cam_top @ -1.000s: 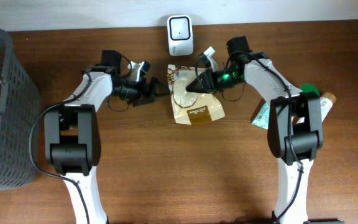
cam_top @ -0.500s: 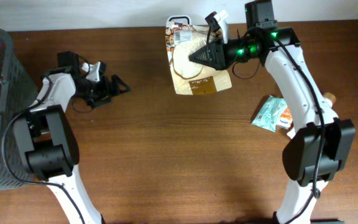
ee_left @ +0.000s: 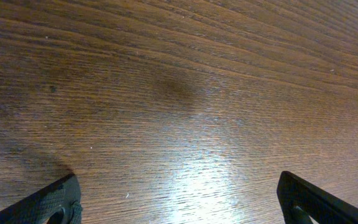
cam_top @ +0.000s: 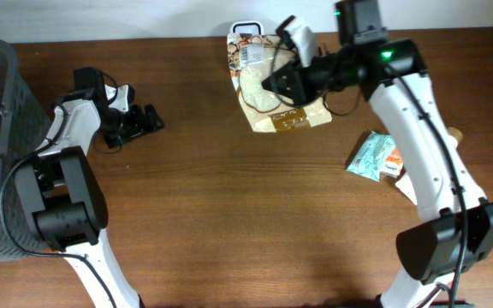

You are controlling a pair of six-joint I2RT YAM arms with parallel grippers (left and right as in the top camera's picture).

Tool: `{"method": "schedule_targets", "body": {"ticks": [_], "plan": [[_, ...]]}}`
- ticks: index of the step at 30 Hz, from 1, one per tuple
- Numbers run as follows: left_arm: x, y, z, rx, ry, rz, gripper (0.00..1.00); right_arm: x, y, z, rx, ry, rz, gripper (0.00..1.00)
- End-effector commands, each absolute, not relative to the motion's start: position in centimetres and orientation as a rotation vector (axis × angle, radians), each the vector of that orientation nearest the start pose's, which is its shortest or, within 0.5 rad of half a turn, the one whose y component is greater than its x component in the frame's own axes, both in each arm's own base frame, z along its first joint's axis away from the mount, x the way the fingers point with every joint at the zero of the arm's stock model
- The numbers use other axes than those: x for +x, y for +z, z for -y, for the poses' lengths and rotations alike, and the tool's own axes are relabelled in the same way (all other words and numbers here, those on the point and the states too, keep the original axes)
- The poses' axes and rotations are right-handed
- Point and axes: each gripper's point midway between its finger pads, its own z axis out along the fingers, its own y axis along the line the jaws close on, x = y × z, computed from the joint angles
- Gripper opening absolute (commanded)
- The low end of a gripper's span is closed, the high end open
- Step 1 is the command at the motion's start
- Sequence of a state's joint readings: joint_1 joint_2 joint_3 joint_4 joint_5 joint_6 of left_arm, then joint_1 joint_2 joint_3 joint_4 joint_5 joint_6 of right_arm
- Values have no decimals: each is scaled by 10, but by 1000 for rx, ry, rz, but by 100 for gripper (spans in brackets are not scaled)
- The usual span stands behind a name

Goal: Scan the item barcode
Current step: 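Release with the left gripper and lift the bag to the scanner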

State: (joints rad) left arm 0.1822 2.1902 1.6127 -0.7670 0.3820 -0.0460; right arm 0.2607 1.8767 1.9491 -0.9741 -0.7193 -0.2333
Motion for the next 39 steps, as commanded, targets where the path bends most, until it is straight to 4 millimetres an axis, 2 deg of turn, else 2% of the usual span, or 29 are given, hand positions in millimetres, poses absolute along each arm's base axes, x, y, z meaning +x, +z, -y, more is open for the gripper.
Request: {"method": "schedule_targets", "body": {"ticks": [1, 6, 8, 11, 14, 18, 22, 27, 30, 34, 39], "plan": [[454, -6, -36, -299, -441, -2904, 99, 456, 305, -206, -677, 410, -2222, 4], [454, -6, -36, -299, -441, -2904, 99, 501, 317, -179, -612, -77, -2101, 4], [454, -6, -36, -300, -441, -2904, 99, 519, 317, -176, -632, -225, -2043, 4], [454, -6, -36, -299, -441, -2904, 99, 545, 301, -178, -692, -387, -1989, 4], [454, -6, -36, -300, -441, -2904, 99, 575, 276, -182, -827, -561, -1913, 4], [454, -6, -36, -300, -441, -2904, 99, 601, 260, -181, -924, -770, -1815, 4], [454, -6, -36, -299, -441, -2904, 99, 615, 240, -189, -1086, -949, -1723, 4], [454, -6, -36, -299, -441, -2904, 99, 627, 227, -212, -1087, -1045, -1634, 4], [454, -6, -36, -299, -441, -2904, 99, 636, 215, -220, -1138, -1201, -1541, 4], [454, -6, -36, -300, -441, -2904, 99, 645, 188, -217, -1170, -1307, -1508, 4], [454, -6, -36, -299, -441, -2904, 99, 648, 167, -212, -1133, -1347, -1533, 4]]}}
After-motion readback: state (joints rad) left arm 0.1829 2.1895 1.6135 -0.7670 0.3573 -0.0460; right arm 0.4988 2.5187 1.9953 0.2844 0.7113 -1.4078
